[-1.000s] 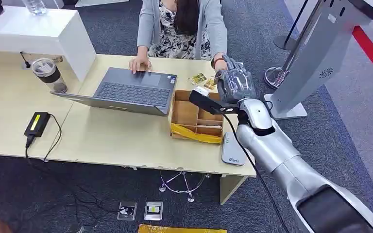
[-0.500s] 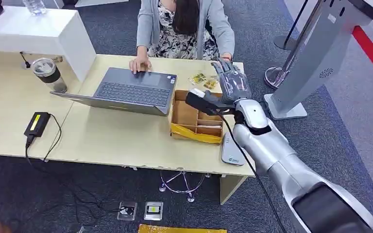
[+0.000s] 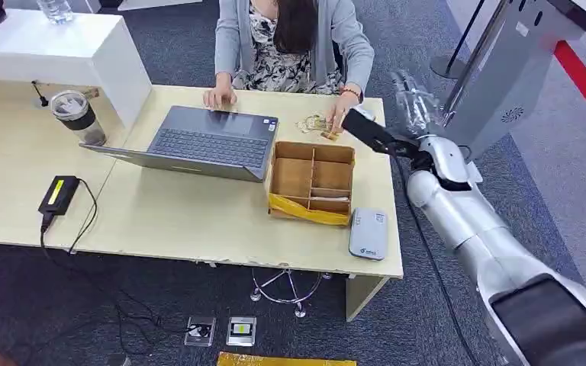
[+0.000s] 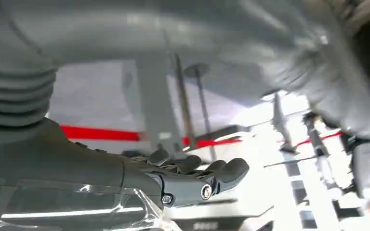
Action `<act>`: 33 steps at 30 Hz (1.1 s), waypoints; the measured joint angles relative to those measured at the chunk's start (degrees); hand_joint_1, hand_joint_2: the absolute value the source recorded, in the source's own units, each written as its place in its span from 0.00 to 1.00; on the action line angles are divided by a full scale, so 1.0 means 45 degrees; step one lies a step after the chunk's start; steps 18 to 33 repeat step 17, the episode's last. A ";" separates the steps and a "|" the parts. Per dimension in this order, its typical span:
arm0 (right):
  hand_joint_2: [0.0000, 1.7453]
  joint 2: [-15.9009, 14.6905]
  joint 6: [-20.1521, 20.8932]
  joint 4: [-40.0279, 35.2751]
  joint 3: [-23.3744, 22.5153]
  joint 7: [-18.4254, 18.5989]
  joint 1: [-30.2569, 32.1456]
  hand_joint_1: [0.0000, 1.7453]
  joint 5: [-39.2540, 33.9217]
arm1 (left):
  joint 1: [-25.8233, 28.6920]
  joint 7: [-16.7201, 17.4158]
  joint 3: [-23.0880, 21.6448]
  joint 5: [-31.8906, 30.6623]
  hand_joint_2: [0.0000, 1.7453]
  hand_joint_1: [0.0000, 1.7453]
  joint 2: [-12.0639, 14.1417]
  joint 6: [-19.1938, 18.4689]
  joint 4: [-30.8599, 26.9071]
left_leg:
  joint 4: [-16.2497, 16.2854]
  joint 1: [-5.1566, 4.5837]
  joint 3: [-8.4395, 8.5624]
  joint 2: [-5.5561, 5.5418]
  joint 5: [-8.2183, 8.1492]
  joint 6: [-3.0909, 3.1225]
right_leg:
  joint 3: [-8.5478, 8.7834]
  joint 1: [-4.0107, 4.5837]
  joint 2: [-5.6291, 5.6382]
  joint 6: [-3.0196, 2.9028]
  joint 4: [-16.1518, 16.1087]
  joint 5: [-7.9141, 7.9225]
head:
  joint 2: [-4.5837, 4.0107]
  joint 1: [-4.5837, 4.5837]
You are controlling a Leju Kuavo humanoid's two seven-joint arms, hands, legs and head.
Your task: Pass the card to the sensor for recognition and then transmit it.
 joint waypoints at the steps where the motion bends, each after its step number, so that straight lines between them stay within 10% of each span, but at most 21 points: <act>1: 0.00 -0.0301 -0.0258 0.0102 -0.0068 -0.0078 -0.0051 0.00 0.0107 | 0.0009 0.0005 0.0000 0.0000 0.00 0.00 0.0029 0.0015 0.0000 | 0.0000 -0.0002 -0.0001 0.0001 -0.0001 0.0002 | 0.0000 -0.0002 0.0003 0.0001 0.0000 0.0001 | 0.0000 -0.0010; 16: 0.00 -0.5182 0.1457 0.2157 -0.3464 0.0680 0.2489 0.00 -0.5953 | 0.0075 0.0486 0.0000 0.0122 0.00 0.00 0.0194 0.0432 0.0000 | 0.0006 0.0003 -0.0020 -0.0044 -0.0034 0.0020 | -0.0002 0.0002 -0.0052 0.0006 -0.0017 -0.0013 | 0.0000 0.0000; 33: 0.00 -0.5299 0.1526 0.2220 -0.3683 0.0705 0.2857 0.00 -0.6327 | 0.0082 0.0486 0.0000 0.0126 0.00 0.00 0.0194 0.0452 0.0000 | 0.0004 0.0003 -0.0023 -0.0041 -0.0039 0.0013 | -0.0001 0.0002 -0.0053 0.0006 -0.0016 -0.0013 | 0.0000 -0.0005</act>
